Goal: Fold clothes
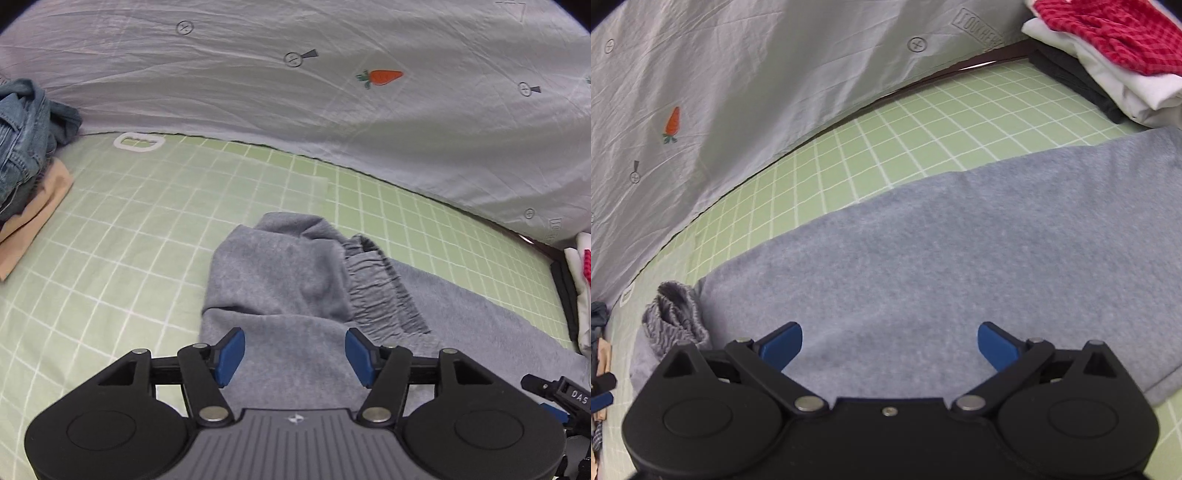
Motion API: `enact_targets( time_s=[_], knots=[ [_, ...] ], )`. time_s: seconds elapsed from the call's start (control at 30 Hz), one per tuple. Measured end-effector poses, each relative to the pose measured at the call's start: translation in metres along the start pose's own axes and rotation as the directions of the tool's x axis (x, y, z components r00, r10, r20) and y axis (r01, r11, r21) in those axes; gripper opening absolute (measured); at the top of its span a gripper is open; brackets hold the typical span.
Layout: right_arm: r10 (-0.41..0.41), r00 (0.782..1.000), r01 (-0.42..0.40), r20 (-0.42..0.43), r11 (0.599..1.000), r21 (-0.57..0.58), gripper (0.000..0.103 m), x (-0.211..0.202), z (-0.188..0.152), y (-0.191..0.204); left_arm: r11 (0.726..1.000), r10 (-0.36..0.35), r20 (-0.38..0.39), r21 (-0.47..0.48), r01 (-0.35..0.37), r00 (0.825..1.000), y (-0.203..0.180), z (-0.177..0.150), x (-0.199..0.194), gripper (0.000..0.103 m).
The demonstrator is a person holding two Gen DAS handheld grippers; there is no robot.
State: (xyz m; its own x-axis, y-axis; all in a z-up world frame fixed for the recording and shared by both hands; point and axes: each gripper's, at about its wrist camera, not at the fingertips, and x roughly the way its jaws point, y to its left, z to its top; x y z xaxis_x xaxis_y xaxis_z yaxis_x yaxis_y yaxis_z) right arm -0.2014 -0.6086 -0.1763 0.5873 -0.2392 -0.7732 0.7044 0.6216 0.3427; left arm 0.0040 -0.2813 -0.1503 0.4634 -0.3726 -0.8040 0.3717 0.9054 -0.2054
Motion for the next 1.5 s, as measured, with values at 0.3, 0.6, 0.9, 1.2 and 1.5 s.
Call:
enact_targets(
  time_s=[0.3, 0.6, 0.9, 1.2, 1.5],
  knots=[
    [0.243, 0.970, -0.244, -0.029, 0.970, -0.021, 0.102, 0.032, -0.005, 0.087, 0.998, 0.043, -0.068, 0.048, -0.040, 0.997, 0.038, 0.011, 0.020, 0.061],
    [0.342, 0.934, -0.351, -0.102, 0.930, -0.103, 0.103, 0.079, -0.010, 0.149, 0.990, 0.025, -0.146, 0.140, -0.004, 0.989, 0.048, 0.029, 0.053, 0.061],
    [0.293, 0.939, -0.331, -0.180, 0.913, -0.239, 0.078, 0.106, -0.022, 0.181, 0.994, 0.002, -0.190, 0.111, 0.019, 0.982, 0.052, 0.031, 0.072, 0.062],
    [0.295, 0.949, -0.314, -0.114, 0.917, -0.245, 0.017, 0.080, -0.008, 0.172, 0.994, -0.004, -0.188, 0.110, 0.025, 0.982, 0.048, 0.034, 0.073, 0.063],
    [0.171, 0.981, -0.176, -0.090, 0.983, -0.043, 0.020, 0.071, 0.000, 0.108, 0.970, -0.041, -0.223, 0.224, 0.092, 0.974, 0.023, 0.028, 0.075, 0.063]
  ],
)
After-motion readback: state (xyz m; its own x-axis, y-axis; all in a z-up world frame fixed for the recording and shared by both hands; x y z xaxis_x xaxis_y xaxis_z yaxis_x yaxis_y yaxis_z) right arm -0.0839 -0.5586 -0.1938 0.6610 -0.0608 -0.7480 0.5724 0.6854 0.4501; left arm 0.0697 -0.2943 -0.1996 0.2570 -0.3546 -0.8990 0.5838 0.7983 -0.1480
